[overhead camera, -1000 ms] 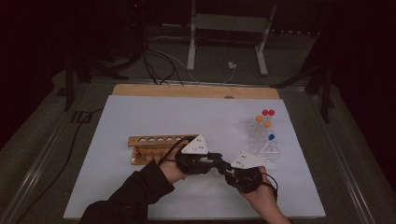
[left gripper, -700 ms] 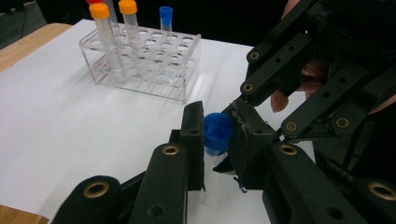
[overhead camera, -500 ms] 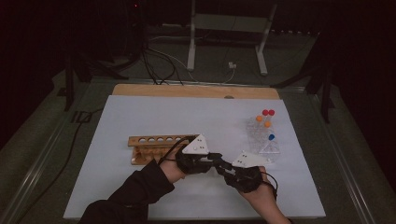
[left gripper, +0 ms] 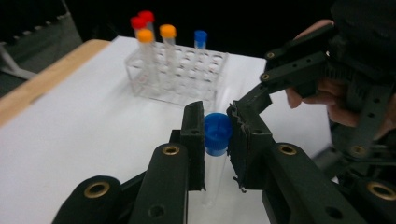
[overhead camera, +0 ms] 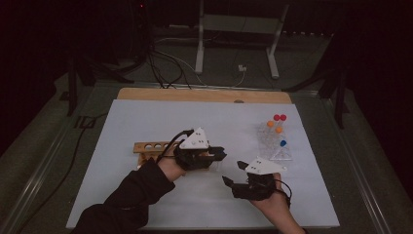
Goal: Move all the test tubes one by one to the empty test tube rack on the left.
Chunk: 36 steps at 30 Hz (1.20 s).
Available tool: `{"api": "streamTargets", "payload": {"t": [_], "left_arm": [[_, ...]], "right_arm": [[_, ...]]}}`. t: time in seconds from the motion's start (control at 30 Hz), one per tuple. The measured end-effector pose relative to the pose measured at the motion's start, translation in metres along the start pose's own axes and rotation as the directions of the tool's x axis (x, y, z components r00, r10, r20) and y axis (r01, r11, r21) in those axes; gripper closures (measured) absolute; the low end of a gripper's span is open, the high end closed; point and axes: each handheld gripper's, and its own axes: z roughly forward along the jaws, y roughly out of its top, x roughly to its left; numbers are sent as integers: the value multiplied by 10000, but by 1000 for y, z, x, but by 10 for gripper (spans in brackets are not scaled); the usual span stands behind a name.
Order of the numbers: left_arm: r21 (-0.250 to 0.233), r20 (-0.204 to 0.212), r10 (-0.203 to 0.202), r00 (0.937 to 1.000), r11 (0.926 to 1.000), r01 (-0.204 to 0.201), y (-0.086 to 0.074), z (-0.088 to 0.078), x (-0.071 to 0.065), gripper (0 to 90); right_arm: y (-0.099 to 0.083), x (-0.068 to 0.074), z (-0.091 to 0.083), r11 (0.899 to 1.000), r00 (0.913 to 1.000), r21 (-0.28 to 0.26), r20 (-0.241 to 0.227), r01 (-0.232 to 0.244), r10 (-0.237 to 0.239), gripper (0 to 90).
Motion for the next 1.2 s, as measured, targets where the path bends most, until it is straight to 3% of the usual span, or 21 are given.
{"api": "streamTargets", "payload": {"t": [0.13, 0.33, 0.73, 1.03, 1.2], "left_arm": [[-65, -233, -22, 9997, 10000, 21, 5, -8, 6, 774], [-237, -587, -67, 9983, 9997, 53, 11, -20, 14, 774], [-381, -1278, -330, 9912, 9989, 283, 14, -35, 34, 774], [-421, -1967, -545, 9790, 9980, 471, 9, -44, 52, 774], [-235, -2128, -628, 9751, 9980, 592, 2, -44, 57, 774]], "right_arm": [[1, -1, -1, 9998, 9994, -123, 308, -125, 129, 120], [1, -4, -4, 9993, 9990, -261, 330, -285, 293, 3], [1, -8, -12, 9959, 9990, -795, 138, -423, 435, 0], [1, -9, -13, 9967, 9993, -752, 166, -319, 332, 0], [0, -10, -12, 9971, 9993, -677, 122, -350, 359, 0]]}}
